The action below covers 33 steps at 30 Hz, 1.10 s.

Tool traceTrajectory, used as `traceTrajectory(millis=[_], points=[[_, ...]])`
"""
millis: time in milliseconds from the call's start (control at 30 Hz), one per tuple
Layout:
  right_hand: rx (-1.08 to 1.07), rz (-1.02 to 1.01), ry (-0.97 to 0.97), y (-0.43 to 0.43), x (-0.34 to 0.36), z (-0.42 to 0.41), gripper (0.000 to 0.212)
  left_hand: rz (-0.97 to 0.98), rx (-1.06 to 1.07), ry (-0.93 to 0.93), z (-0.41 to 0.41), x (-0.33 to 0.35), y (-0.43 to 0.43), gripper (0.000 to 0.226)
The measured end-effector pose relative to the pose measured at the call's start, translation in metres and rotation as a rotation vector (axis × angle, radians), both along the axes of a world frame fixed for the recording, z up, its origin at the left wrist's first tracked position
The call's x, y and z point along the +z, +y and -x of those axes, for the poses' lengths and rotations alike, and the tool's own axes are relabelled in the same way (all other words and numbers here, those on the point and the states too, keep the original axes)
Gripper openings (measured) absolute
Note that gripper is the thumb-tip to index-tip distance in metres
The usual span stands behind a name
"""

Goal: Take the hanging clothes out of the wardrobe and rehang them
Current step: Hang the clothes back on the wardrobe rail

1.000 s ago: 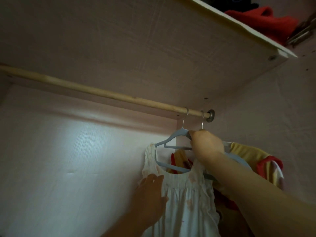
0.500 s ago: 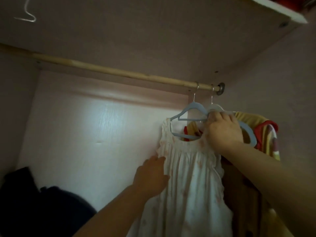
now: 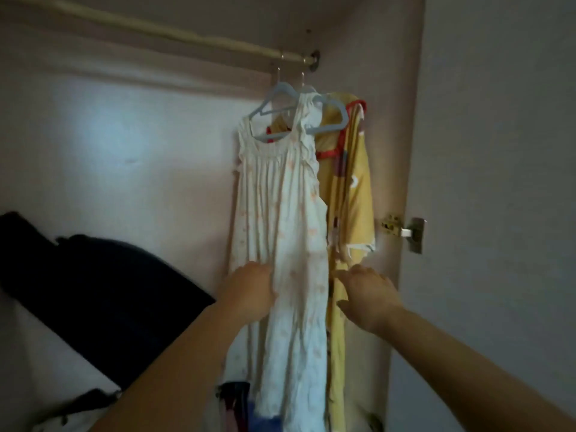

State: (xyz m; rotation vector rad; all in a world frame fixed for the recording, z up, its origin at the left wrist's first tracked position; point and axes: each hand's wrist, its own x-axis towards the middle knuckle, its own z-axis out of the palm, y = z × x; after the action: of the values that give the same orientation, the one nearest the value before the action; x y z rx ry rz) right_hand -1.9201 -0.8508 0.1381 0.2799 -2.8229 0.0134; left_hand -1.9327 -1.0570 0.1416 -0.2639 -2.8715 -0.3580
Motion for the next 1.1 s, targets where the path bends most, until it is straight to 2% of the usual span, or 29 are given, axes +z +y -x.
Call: traceTrajectory(millis=[133,267,400,633,867,1100], points=[[-0.090,0.086,-0.153,0.037,-0.061,-0.090,0.057,0.062,-0.121,-0.138,-0.067,-0.054,0.044,0.058],[-0.209,0.184,-0.233,0.080,-0.100,-0.181,0.057,0.138,-0.256,-0.207,-0.138,-0.091,0.093,0.052],[-0.364,0.262,-0.201,0.124,-0.125,-0.282,0.055,0.197,-0.420,-0.199,-0.209,-0.113,0.150,0.043],[-0.669,0.319,-0.098,0.204,-0.145,-0.488,0.057,0.175,-0.751,-0.093,-0.354,-0.127,0.261,0.052],[-1.080,0.322,-0.063,0.269,-0.150,-0.743,0.055,0.157,-1.171,-0.083,-0.555,-0.129,0.382,0.050],[-1.513,0.407,0.019,0.269,-0.150,-0.966,0.057,0.160,-1.638,-0.073,-0.769,-0.132,0.482,0.056]])
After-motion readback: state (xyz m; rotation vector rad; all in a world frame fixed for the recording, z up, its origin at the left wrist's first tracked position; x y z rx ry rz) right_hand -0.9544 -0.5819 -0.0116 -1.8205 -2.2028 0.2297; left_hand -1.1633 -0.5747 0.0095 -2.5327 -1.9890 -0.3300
